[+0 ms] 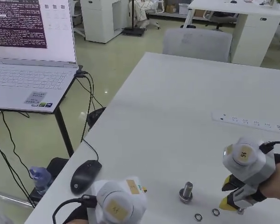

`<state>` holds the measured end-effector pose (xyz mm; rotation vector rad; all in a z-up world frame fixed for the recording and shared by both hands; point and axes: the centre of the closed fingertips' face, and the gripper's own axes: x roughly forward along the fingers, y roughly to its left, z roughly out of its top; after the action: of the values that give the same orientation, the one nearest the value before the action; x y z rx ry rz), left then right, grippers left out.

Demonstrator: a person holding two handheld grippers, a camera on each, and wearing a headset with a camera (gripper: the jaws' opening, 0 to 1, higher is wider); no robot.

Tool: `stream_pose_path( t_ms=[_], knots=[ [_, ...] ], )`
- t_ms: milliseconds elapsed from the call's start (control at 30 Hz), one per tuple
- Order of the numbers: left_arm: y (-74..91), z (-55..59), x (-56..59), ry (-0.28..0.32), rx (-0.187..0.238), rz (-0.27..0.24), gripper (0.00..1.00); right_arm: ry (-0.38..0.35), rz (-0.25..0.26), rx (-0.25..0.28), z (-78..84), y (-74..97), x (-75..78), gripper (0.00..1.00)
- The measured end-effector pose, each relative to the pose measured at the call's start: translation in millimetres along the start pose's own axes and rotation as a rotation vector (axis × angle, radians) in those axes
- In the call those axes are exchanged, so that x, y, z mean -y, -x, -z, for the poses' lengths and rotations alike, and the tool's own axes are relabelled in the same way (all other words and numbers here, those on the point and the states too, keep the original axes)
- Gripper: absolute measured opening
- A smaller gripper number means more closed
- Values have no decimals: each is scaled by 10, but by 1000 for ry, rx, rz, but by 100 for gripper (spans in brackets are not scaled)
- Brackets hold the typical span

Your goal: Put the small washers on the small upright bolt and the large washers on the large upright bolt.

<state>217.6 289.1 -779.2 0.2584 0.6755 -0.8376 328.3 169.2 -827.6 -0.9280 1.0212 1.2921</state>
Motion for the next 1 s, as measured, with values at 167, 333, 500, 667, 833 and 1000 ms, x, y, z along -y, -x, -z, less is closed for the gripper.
stream_pose_path(
  t_ms=[167, 333, 500, 667, 833, 1000],
  knots=[
    [5, 24, 0, 0, -4, 6, 86, 7, 9, -15, 50, -131, -28, 29],
    [17, 40, -13, 3, -4, 9, 85, 10, 5, -17, 71, -272, -59, 29],
    [13, 44, -11, 4, -3, 15, 84, 22, 2, -31, 92, -392, -83, 28],
    [2, 44, -7, 3, 0, 19, 84, 29, 4, -51, 141, -474, -86, 25],
    [-12, 65, -21, -9, -9, 14, 85, 30, 14, -56, 164, -489, -71, 22],
    [-22, 80, -43, -15, -13, 8, 86, 34, 25, -53, 168, -491, -50, 18]
  ],
)
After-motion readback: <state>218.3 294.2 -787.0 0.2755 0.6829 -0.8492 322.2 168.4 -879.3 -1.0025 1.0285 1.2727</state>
